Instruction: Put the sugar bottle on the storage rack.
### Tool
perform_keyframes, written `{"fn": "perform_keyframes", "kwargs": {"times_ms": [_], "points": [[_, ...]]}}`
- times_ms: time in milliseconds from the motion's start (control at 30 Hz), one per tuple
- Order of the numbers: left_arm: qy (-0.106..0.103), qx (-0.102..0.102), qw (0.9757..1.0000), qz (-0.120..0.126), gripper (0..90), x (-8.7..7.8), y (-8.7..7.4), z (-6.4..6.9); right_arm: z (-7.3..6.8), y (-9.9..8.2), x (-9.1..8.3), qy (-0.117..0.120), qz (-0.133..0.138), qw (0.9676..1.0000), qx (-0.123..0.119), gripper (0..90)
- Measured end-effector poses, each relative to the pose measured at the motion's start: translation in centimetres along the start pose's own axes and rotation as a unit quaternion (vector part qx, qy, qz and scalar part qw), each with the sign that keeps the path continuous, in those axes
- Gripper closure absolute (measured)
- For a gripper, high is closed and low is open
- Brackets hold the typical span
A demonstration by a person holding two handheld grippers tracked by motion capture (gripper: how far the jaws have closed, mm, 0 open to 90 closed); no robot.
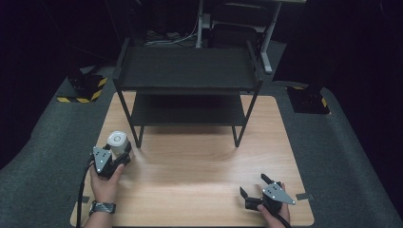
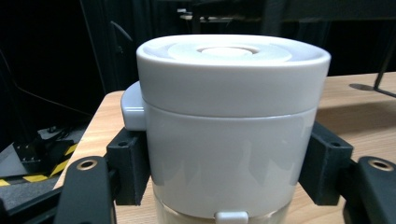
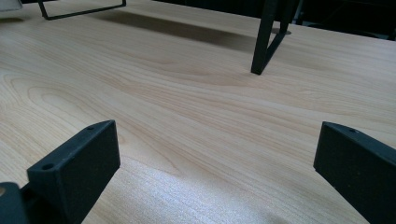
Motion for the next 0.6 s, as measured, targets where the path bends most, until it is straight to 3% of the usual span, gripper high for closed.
{"fn": "perform_keyframes", "kwargs": {"times_ms": [600], "points": [[-0.03, 0.0, 0.9995, 0.013, 30.9, -1.8, 2.4, 3.9, 0.1, 0.0, 0.0, 0.005, 0.002, 1.0, 0.0, 0.1]]}}
Point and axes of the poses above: each handheld gripper's, and its own axes: x roughly forward along the jaws, y roughly out of its top, z roughly to its right, the point moved 8 cm from there along x, roughly forward along the jaws, and after that the axes turned 7 degrees about -x, right-handed, at the moved point
